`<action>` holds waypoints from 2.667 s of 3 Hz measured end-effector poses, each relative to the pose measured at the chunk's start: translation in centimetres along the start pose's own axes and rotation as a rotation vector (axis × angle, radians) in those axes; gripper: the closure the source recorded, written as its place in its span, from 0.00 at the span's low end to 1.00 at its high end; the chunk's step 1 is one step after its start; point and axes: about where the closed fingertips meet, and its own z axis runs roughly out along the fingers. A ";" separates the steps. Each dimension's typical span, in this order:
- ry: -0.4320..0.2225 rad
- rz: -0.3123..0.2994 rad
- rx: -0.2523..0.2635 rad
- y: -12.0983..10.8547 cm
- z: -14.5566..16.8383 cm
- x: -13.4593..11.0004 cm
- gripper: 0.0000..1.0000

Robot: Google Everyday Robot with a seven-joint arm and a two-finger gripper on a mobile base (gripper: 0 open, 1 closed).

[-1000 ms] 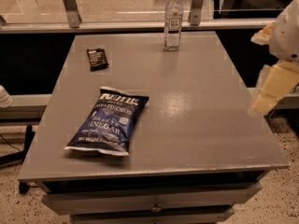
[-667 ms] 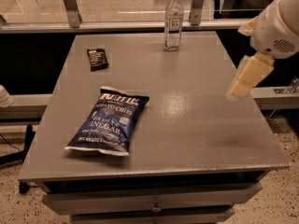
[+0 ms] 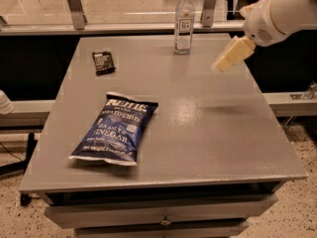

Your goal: Knock blue plastic bottle over

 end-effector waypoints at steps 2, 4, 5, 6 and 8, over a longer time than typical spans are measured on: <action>-0.292 0.220 0.047 -5.9 6.3 -3.1 0.00; -0.588 0.356 -0.028 -9.0 11.7 -7.0 0.00; -0.635 0.331 -0.051 -9.4 13.7 -9.2 0.00; -0.625 0.292 -0.064 -9.2 15.9 -10.7 0.00; -0.568 0.265 -0.074 -8.8 18.3 -10.7 0.42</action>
Offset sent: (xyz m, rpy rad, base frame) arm 0.1390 0.0271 0.0059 0.6280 -0.1122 -0.0753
